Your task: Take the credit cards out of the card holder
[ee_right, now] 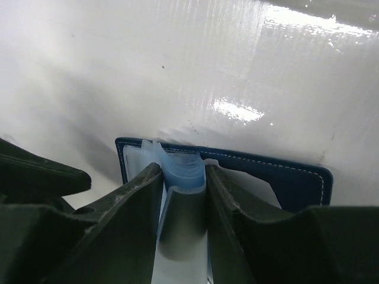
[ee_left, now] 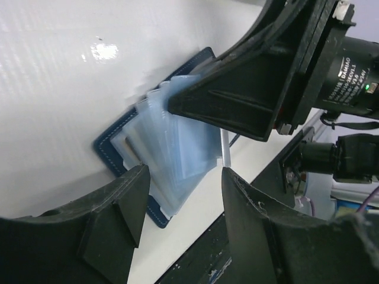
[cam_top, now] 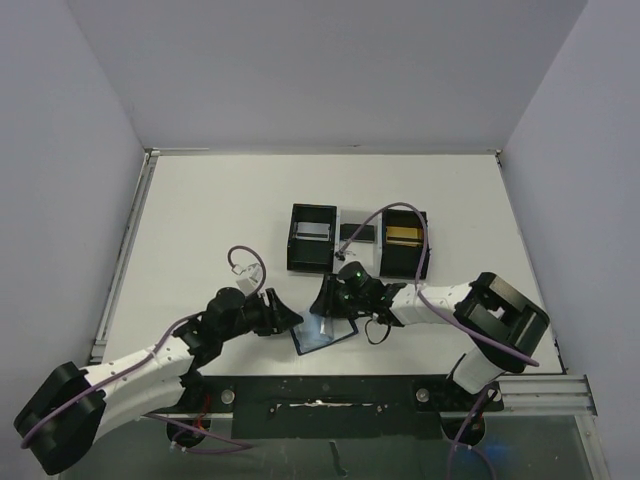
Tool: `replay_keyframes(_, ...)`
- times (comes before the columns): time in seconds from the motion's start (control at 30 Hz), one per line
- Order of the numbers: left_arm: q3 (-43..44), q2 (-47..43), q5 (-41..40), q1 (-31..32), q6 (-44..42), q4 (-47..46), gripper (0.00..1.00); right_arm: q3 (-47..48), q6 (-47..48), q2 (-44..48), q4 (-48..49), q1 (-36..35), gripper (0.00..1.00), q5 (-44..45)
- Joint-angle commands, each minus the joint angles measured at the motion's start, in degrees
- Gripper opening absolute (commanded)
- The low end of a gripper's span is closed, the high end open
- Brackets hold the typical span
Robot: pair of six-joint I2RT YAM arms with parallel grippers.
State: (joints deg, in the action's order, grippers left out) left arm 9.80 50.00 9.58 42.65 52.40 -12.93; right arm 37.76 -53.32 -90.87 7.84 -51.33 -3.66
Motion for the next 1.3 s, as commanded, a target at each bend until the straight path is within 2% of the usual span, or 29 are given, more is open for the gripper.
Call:
replay_keyframes(0.0,-0.3,4.0,5.3,-0.3,1.0,-13.5,0.50,-5.7,-5.6,0.4,7.0,2.0,0.34,-3.3)
replay_keyframes(0.1,-0.7,7.4,5.1,-0.4,2.2,-17.1,0.51,-8.9,-8.4,0.5,12.6,3.5,0.33,-5.3)
replay_keyframes(0.17,-0.1,10.0,4.8,-0.5,2.4,-16.4,0.51,-9.2,-8.8,0.3,12.4,3.9,0.37,-5.5)
replay_keyframes(0.33,-1.5,8.7,0.3,-0.5,5.0,-15.4,0.50,-2.6,-1.5,0.9,-1.4,0.9,0.55,1.0)
replay_keyframes(0.53,1.0,-2.1,-12.2,-1.1,5.8,5.4,0.51,4.2,5.9,-1.3,-13.0,-1.9,0.68,6.4)
replay_keyframes(0.67,1.4,-9.1,-16.7,-1.5,4.8,13.8,0.51,9.2,9.3,-3.7,-19.4,-5.8,0.78,13.6)
replay_keyframes(0.83,0.6,-15.8,-18.7,-2.0,5.2,20.5,0.54,13.1,10.8,-6.6,-22.3,-9.2,0.79,16.0)
replay_keyframes(1.0,1.1,-17.3,-19.3,-2.3,4.6,22.4,0.54,16.8,10.3,-9.7,-27.0,-11.6,0.78,20.3)
replay_keyframes(1.13,1.3,-15.9,-18.6,-2.4,4.3,21.9,0.54,18.3,10.0,-12.2,-29.2,-12.7,0.73,22.3)
replay_keyframes(1.27,1.4,-15.4,-17.5,-2.4,4.0,21.5,0.54,18.4,9.6,-12.6,-28.4,-13.1,0.60,21.7)
